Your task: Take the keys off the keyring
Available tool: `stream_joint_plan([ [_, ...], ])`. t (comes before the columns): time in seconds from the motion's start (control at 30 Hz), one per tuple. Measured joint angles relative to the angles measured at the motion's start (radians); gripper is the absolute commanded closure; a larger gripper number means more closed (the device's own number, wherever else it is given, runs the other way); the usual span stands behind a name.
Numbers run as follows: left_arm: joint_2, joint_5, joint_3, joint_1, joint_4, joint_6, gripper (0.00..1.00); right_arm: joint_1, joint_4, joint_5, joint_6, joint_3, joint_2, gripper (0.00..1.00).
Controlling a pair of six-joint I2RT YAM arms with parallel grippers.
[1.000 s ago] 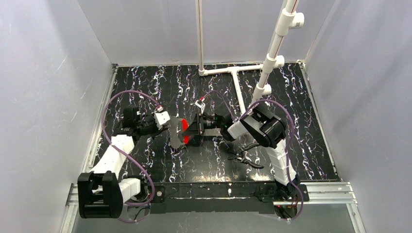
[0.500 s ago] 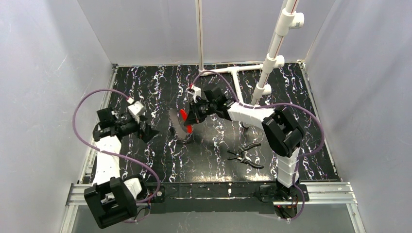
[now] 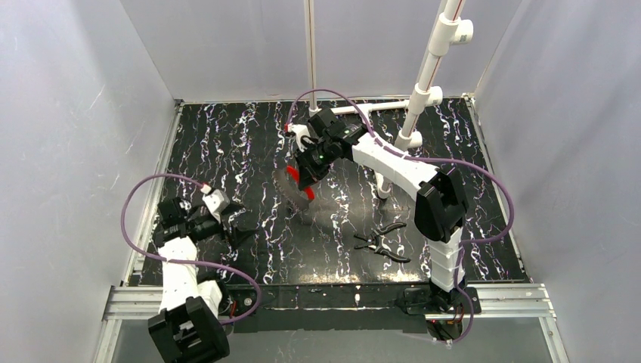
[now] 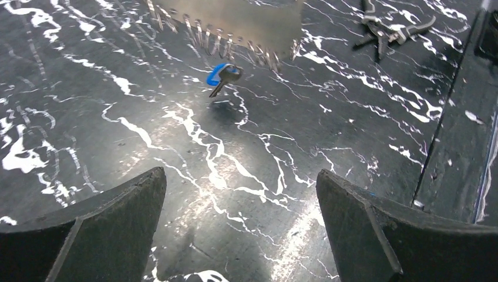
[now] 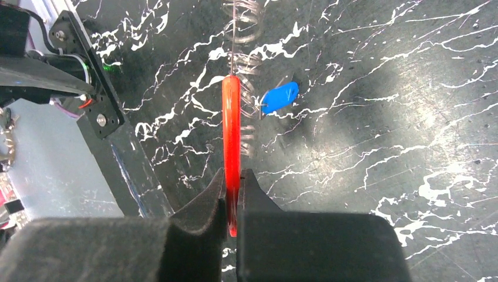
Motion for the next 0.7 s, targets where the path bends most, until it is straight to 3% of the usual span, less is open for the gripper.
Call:
stream_joint_plan([
  [0.13,0.016,0.043,-0.067,-0.052,0.024,0.109,0.02,0.0,-0.072,0.006,-0.035,0.05,0.012,0.99],
  [0.27,0.05,-0.057,-0.111,-0.173,0.277,-0.11,0.02,0.001,-0.111,0.016,-0.053,0.06,0.012,0.99],
  [0.37,0.124,-0.132,-0.06,-0.235,0.411,-0.25,0.02,0.001,-0.126,0.027,-0.06,0.06,0.012,0.99],
  [0.47,0.161,-0.161,-0.023,-0.266,0.488,-0.294,0.02,0.001,-0.14,0.029,-0.068,0.065,0.012,0.99],
  [0.7,0.175,-0.162,-0.032,-0.396,0.6,-0.246,0.02,0.001,-0.176,0.033,-0.101,0.129,0.007,0.99],
])
